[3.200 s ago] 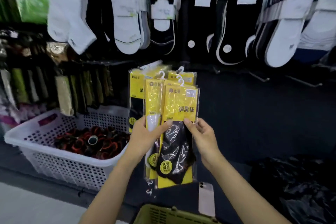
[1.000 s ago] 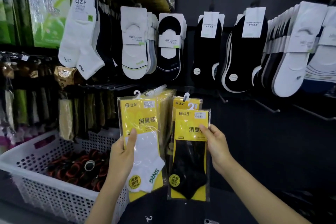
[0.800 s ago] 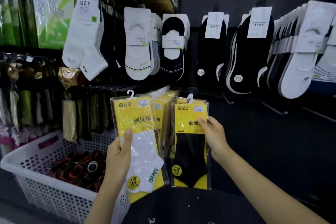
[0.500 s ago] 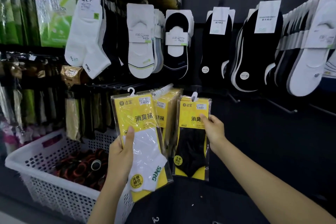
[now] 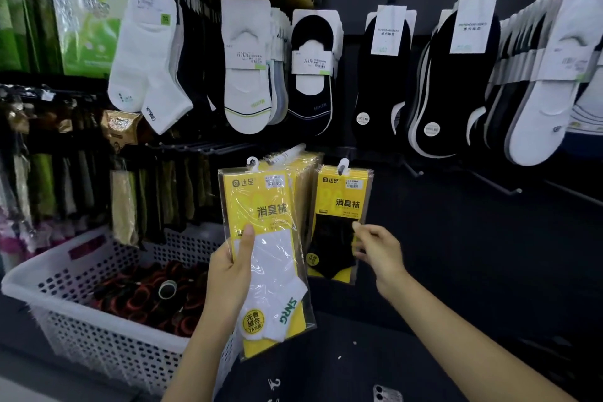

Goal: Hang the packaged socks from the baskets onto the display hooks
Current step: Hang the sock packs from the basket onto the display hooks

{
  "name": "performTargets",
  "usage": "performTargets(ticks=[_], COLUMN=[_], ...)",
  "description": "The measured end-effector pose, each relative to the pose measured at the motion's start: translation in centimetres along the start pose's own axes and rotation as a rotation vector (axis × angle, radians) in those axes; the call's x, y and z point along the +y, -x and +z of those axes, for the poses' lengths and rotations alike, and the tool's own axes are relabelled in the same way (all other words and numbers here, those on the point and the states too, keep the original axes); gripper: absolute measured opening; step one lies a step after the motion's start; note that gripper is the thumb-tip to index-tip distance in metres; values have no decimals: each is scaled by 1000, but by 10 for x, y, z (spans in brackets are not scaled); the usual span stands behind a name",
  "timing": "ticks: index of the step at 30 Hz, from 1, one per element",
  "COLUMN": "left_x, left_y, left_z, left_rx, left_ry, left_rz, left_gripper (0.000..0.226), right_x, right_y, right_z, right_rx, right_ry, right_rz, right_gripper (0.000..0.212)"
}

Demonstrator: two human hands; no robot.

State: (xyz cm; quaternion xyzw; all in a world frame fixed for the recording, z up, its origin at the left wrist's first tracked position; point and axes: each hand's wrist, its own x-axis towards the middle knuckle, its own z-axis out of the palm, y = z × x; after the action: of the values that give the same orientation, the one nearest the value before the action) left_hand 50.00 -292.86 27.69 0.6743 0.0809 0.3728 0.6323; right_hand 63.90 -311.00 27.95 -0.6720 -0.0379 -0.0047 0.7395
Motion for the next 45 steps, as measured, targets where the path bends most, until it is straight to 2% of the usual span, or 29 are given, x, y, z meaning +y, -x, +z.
performTargets(ticks=[5,8,12,16,18,25,32,37,41,45], left_x=[0,-2,-4,-9,-10,-26,-42,-54,-74,-100], left_y=[10,17,23,23,25,19,-5,-20,-22,5], left_z=[21,32,41,48,52,59,79,95,96,88], left_rx=[-91,-168,-255,-339,-371,-338,-292,-304,-279,-248], left_ry=[45,69,109,131,149,130,-14,-76,-174,-202], left_rz=[47,34,14,-52,-77,-104,-112,-111,-141,-173], left_gripper=[54,50,27,47,46,54,48,51,57,53], right_x=[-23,-24,-22,-22,-24,-25,-14,8,34,62], right_y=[49,63,63,55,49,27,-6,-23,-18,5], right_z=[22,23,10,-6,-10,0,9,6,-9,-35], right_rx=[-382,-462,-338,-153,-110,-111,-58,20,28,-12], right_ry=[4,-28,-141,-211,-220,-90,-103,-104,-59,25], right_rz=[-46,-48,-115,-153,-138,-155,-4,160,207,238], right_gripper=[23,22,12,9,8,7,8,23,22,29])
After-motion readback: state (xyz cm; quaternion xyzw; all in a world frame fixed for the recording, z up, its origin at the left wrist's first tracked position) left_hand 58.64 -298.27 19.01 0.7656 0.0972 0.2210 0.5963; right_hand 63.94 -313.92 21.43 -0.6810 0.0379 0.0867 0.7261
